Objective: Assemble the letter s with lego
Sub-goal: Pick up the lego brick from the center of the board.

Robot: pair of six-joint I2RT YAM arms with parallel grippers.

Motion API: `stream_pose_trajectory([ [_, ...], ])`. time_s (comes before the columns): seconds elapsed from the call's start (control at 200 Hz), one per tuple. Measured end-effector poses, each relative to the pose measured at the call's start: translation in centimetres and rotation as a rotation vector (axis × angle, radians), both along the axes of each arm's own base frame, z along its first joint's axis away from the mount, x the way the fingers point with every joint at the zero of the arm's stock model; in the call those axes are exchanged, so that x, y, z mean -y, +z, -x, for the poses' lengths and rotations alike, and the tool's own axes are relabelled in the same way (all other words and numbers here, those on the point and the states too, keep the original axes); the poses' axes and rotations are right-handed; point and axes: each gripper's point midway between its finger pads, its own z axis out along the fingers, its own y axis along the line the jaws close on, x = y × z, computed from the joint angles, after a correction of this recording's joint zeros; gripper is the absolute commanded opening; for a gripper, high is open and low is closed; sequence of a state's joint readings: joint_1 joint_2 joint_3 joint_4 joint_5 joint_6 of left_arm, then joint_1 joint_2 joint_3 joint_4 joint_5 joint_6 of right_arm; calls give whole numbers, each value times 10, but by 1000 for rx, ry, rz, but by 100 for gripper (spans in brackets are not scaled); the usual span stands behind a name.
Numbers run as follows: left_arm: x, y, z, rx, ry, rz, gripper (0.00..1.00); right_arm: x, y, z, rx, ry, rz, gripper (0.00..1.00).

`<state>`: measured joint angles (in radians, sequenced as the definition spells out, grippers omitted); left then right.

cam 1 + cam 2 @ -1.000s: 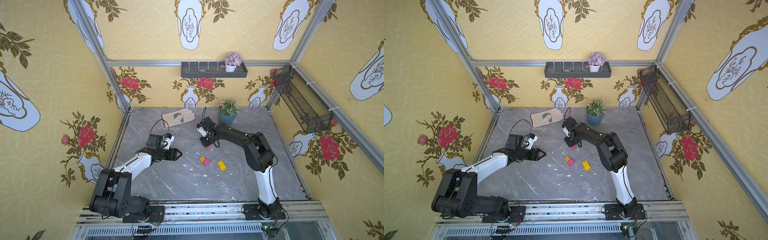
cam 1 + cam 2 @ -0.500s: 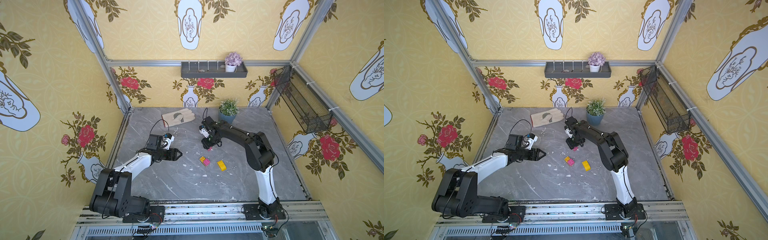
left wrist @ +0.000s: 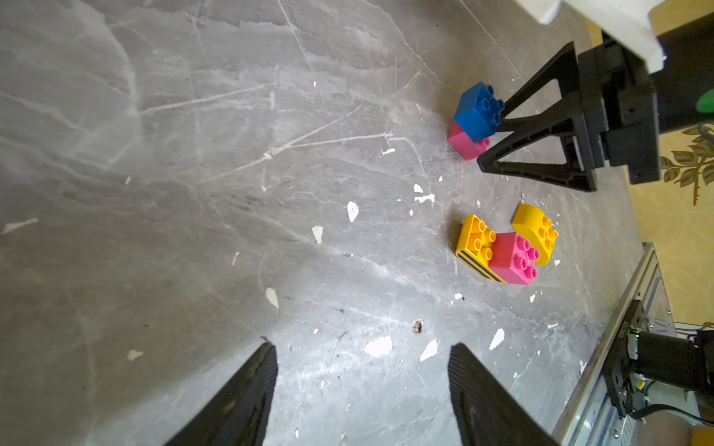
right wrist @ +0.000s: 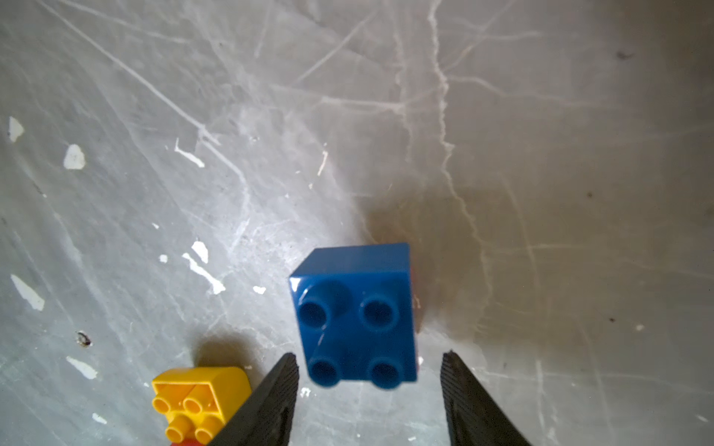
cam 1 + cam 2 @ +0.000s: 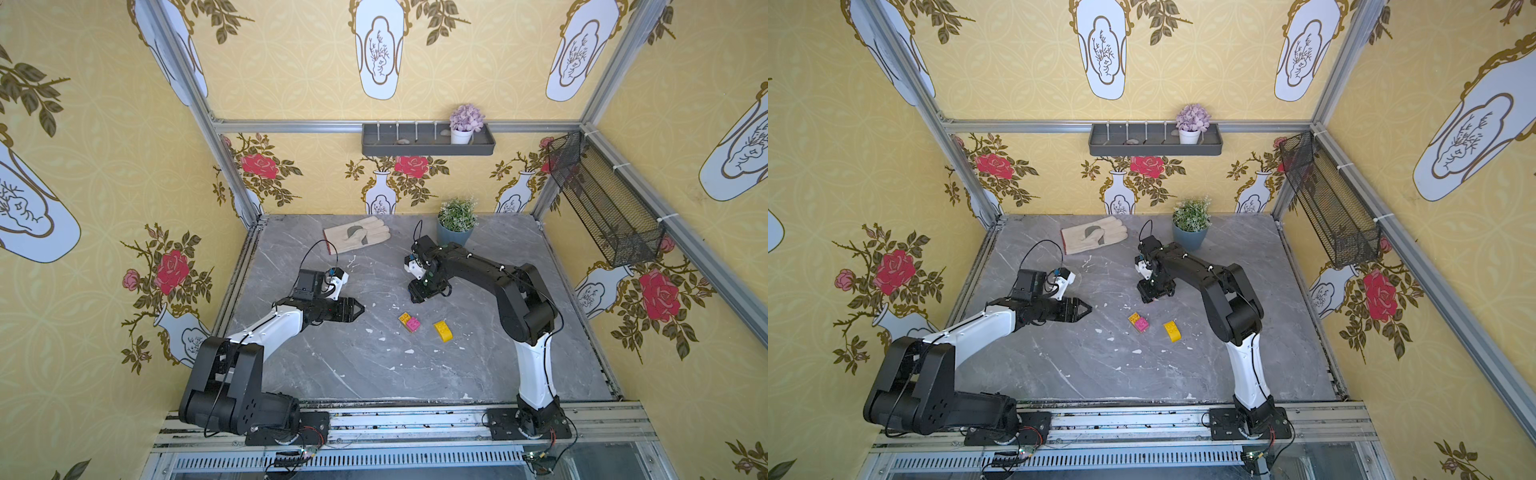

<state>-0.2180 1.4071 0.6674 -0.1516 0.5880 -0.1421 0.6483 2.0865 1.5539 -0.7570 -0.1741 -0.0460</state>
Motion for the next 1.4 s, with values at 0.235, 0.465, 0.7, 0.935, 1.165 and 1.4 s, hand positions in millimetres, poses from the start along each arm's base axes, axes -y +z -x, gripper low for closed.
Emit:
stream_pose_trajectory([
  [0.235, -1, -2, 2, -7, 2, -3, 73, -4, 0, -6, 26, 0, -18, 53],
  [0.465, -1, -5, 2, -15, 2, -7, 73, -8, 1, -14, 48, 4, -27, 49],
  [0.7, -1, -8, 3, -28, 1, -12, 73, -8, -5, -13, 49, 7, -11, 49],
  [0.935, -1, -10, 4, -34, 0, -13, 73, -10, -11, -10, 48, 14, -6, 42],
  [1.165, -2, -12, 4, -42, 0, -15, 73, -10, -11, -12, 58, 10, -6, 31],
  [1.4, -1, -12, 4, -42, -2, -13, 73, -10, 7, -16, 99, 8, -7, 29],
])
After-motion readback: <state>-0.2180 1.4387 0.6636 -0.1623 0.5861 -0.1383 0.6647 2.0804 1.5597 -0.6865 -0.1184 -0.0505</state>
